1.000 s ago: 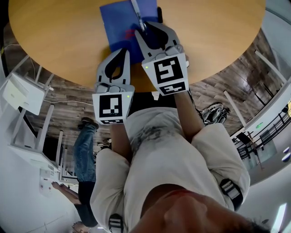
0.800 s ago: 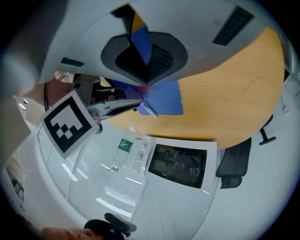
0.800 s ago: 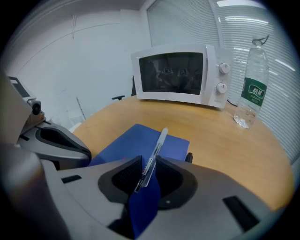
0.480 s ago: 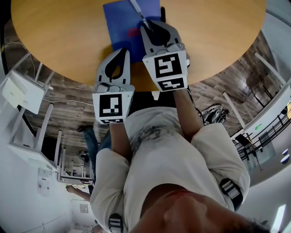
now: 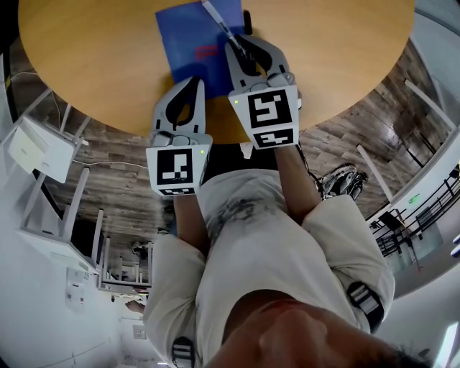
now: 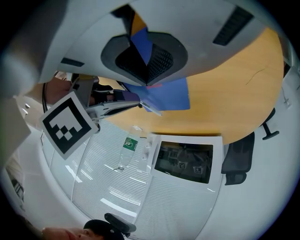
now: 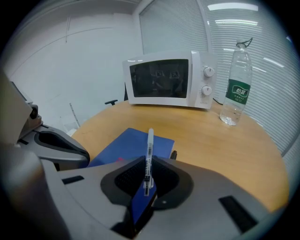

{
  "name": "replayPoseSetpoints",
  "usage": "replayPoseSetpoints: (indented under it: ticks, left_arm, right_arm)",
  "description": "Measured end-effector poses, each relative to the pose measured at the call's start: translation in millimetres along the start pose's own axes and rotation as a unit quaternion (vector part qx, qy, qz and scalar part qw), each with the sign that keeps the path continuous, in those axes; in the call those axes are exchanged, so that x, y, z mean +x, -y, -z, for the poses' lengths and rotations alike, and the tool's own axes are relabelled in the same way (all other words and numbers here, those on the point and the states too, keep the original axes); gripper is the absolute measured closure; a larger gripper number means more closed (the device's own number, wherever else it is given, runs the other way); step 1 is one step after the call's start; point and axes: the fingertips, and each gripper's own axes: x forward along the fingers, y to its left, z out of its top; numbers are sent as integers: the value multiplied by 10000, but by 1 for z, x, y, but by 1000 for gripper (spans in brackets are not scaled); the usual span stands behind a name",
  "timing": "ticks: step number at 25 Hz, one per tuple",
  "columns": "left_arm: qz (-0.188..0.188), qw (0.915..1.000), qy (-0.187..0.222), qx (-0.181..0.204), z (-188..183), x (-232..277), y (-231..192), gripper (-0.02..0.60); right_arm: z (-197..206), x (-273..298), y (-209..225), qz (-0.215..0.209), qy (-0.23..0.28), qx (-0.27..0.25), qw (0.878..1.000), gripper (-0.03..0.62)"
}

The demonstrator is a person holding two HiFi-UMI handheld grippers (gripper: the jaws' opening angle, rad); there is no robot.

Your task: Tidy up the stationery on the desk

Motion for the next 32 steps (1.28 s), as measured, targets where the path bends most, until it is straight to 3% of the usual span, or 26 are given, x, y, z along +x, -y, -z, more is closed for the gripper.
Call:
replayPoseSetpoints:
  ticks: [19,32]
  left_arm:
    - [531,9978,-138,364,-6,31,37,572]
    - [643,9967,-249,425,2,37,40,572]
  right_arm:
    - [40,-29,50,593,-34,793,9951,496]
    - [57,-29,43,655,-74,1034,9925,496]
